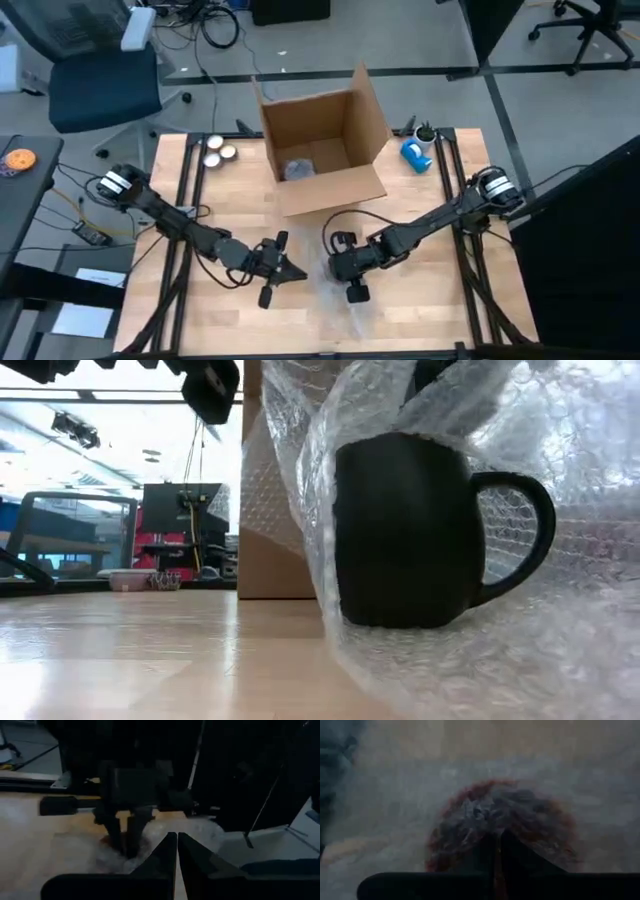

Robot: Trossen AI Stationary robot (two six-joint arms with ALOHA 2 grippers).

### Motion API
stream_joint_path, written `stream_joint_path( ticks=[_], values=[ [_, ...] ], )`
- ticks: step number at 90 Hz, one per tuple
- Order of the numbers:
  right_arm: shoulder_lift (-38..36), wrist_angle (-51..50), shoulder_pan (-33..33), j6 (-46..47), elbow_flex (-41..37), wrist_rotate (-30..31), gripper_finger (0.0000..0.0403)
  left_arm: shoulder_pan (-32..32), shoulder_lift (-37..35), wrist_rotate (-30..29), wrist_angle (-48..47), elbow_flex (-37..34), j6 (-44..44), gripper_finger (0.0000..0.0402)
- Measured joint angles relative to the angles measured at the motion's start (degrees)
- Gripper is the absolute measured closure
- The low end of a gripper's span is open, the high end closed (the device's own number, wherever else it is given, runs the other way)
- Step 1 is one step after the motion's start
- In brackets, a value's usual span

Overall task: Wrap mug
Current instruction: Wrap the black mug with the bubble wrap

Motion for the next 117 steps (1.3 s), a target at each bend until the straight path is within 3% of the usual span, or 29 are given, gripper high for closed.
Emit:
stream_joint_path(
  ticks=[26,37,53,69,95,117],
  values=[
    [0.0,-0.11,-1.03,-1.45,0.0,-1.67,0.0403,-2.78,-11.63,-6.22,-16.34,0.02,-0.68,0.0402],
    [0.0,-0.04,-1.35,-1.79,0.0,-1.89,0.0403,-4.7,-12.23,-6.98,-18.88,0.02,-3.02,0.0402],
    [0.0,0.21,-2.09,-2.4,-0.02,-1.99,0.0403,-6.36,-5.37,-9.58,-10.7,0.02,2.63,0.0402],
    [0.0,0.29,-2.77,-2.37,-0.02,-2.39,0.0403,-6.37,3.34,-9.94,-6.89,-0.04,2.61,0.0402],
    [0.0,0.27,-2.8,-2.09,-0.02,-2.44,0.0403,-4.78,10.65,-10.17,5.9,0.19,4.53,0.0402],
    [0.0,0.36,-2.81,-0.58,-0.04,-0.95,0.0403,-1.81,19.22,-4.39,6.81,7.92,7.76,0.0402]
  ],
)
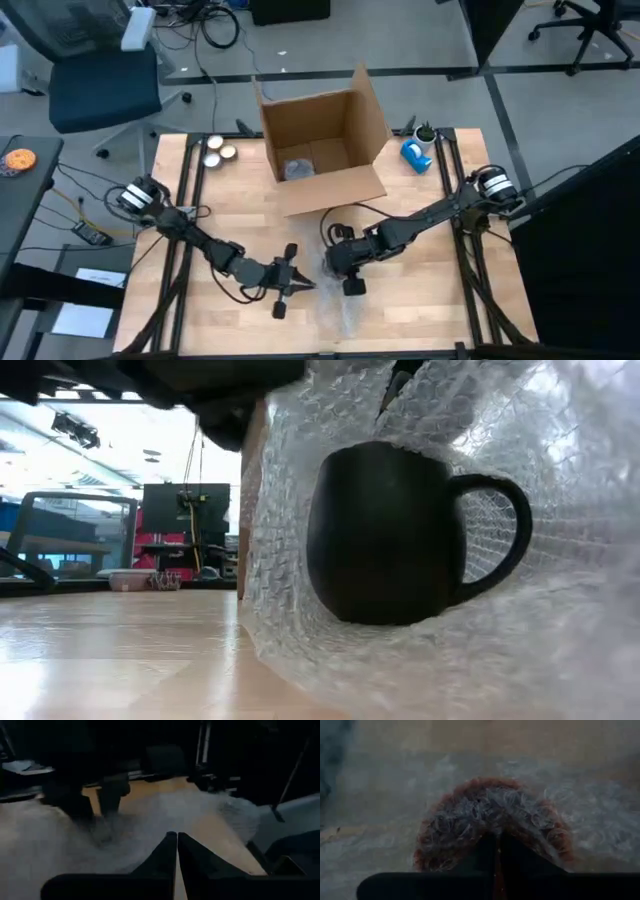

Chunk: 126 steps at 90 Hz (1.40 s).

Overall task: Wrap mug
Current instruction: Wrap the black mug with the bubble wrap

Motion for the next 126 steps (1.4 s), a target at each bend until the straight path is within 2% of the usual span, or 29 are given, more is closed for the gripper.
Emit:
stream_joint_path(
  ticks=[17,35,47,71,92,101,109,126],
  values=[
    [-0.07,-0.6,1.13,0.95,0.0,0.42,0.0403,2.31,2.43,-1.92,-4.24,5.16,2.59,0.0402],
    [-0.29,-2.46,2.79,1.16,2.61,0.59,0.0403,4.49,2.43,-4.09,-5.74,6.16,2.3,0.0402],
    [-0.42,-4.24,3.52,2.23,3.74,4.58,0.0398,4.99,2.43,-4.19,-6.44,6.16,1.42,0.0402],
    [-0.42,-9.57,3.92,2.67,7.2,6.23,0.0339,4.95,2.43,-3.94,-8.55,6.14,0.82,0.0402],
    [-0.42,-22.08,3.93,3.31,15.84,6.24,0.0301,4.95,2.38,-3.92,-9.03,6.14,-0.49,0.0402],
    [-0.44,-25.66,4.01,3.65,20.21,7.19,0.03,4.95,2.38,-3.92,-9.05,6.12,-0.54,0.0402],
    [-0.51,-24.63,4.48,2.13,23.21,7.95,0.0307,4.95,2.38,-3.92,-9.09,6.09,-0.54,0.0402],
    [-0.1,-20.48,5.46,0.63,22.25,8.51,0.0332,4.95,2.38,-3.94,-9.21,6.09,-0.56,0.0402]
  ],
)
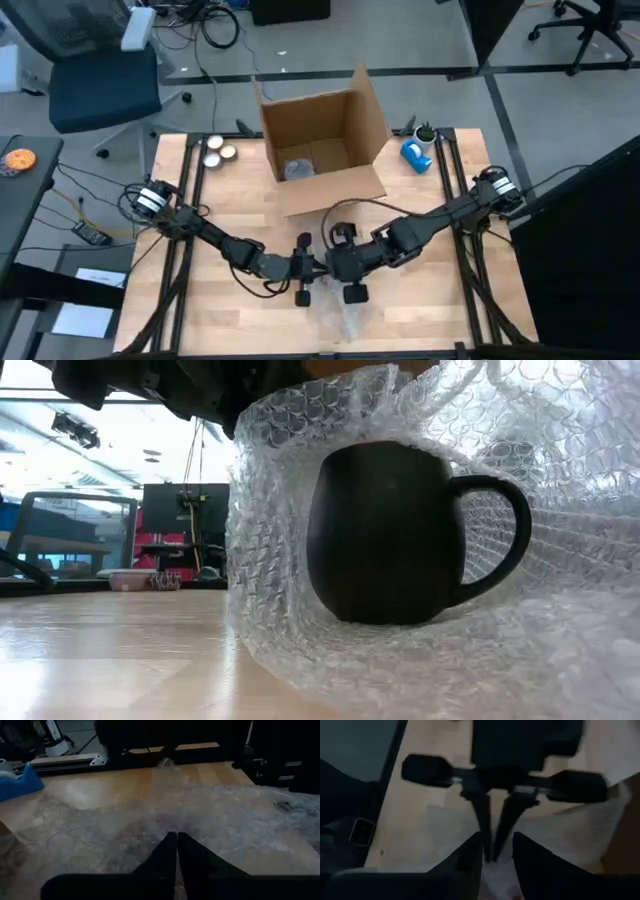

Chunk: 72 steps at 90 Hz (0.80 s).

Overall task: Wrap mug
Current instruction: Wrap the black mug with the bubble wrap

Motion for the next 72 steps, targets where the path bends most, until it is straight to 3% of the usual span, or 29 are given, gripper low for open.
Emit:
stream_joint_path(
  ticks=[35,49,72],
  values=[
    [0.12,6.29,-1.18,6.86,-12.91,-2.84,0.0398,0.0,0.0,-0.24,0.31,-0.04,-0.13,0.0402],
    [0.12,12.5,-2.28,7.19,-18.12,-4.68,0.0399,-0.21,-1.45,-0.24,-0.02,-0.07,1.2,0.0402],
    [0.08,13.63,-3.64,7.65,-20.68,-5.54,0.0402,-1.19,-7.24,-0.28,0.45,-0.04,4.9,0.0402]
  ],
)
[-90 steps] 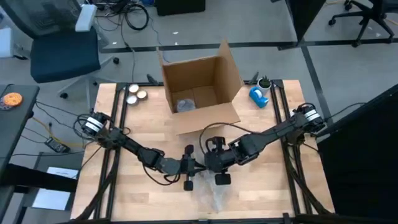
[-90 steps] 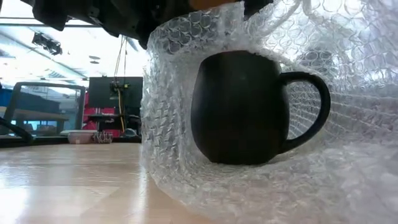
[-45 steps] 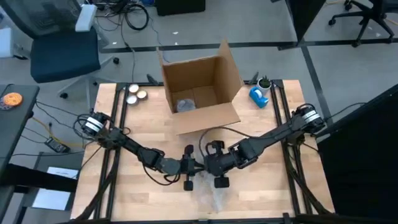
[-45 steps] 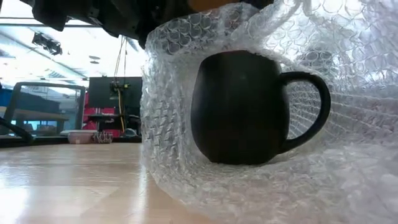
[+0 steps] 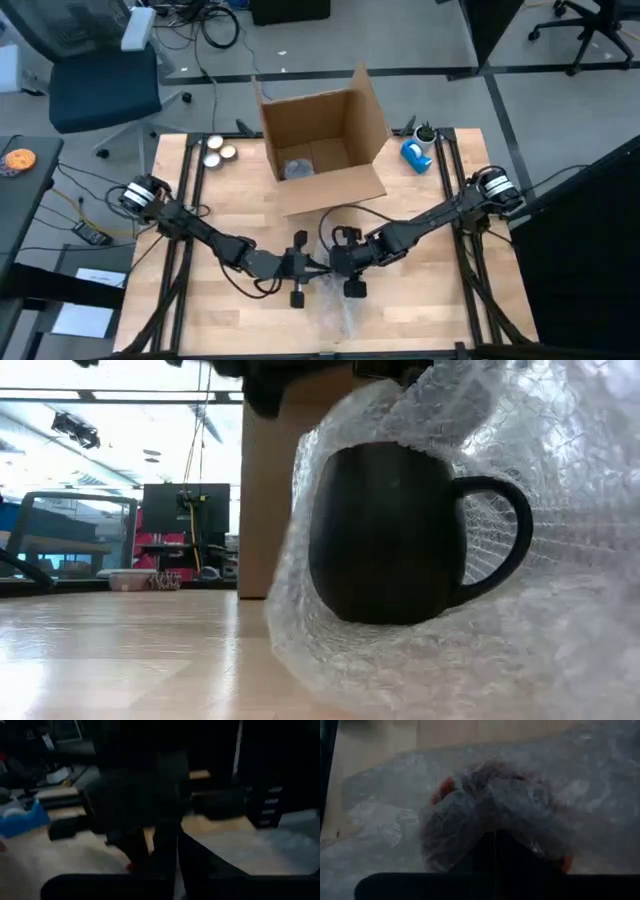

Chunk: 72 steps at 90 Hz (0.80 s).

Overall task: Wrap mug
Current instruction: Wrap the black mug with the bubble wrap

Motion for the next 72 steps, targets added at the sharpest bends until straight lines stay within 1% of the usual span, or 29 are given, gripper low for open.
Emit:
stream_joint_path(
  ticks=[7,20,26,34,41,52,62,72],
  values=[
    [0.0,1.29,-0.3,-1.3,-0.03,0.76,0.0402,0.44,0.4,-0.16,-0.48,0.0,-0.19,0.0402],
    [0.06,4.31,-0.74,-4.3,-0.13,5.1,0.0403,1.68,4.34,-0.63,-0.82,0.0,-2.23,0.0402],
    [0.06,5.01,-0.98,-4.53,-0.13,5.78,0.0403,2.06,5.82,-0.66,-1.04,-0.02,-3.26,0.0402],
    [0.06,5.02,-1.27,-3.66,-0.32,4.87,0.0403,2.31,6.67,-1.05,-0.91,-0.02,-3.5,0.0402],
    [0.06,5.28,-1.37,-3.19,-1.3,2.91,0.0403,2.38,6.78,-2.35,-1.11,-0.02,-3.52,0.0402],
    [0.04,5.54,-1.35,-1.74,-2.65,1.65,0.0403,2.41,6.78,-3.97,-2.01,-0.02,-3.52,0.0402],
    [0.02,4.53,-1.35,-1.6,-2.54,1.12,0.0403,2.39,6.78,-5.12,-4.53,0.0,-3.54,0.0402],
    [-0.01,1.97,-1.27,-0.47,-1.86,-0.2,0.0403,1.75,4.42,-6.98,-7.78,-0.02,-2.96,0.0402]
  ],
)
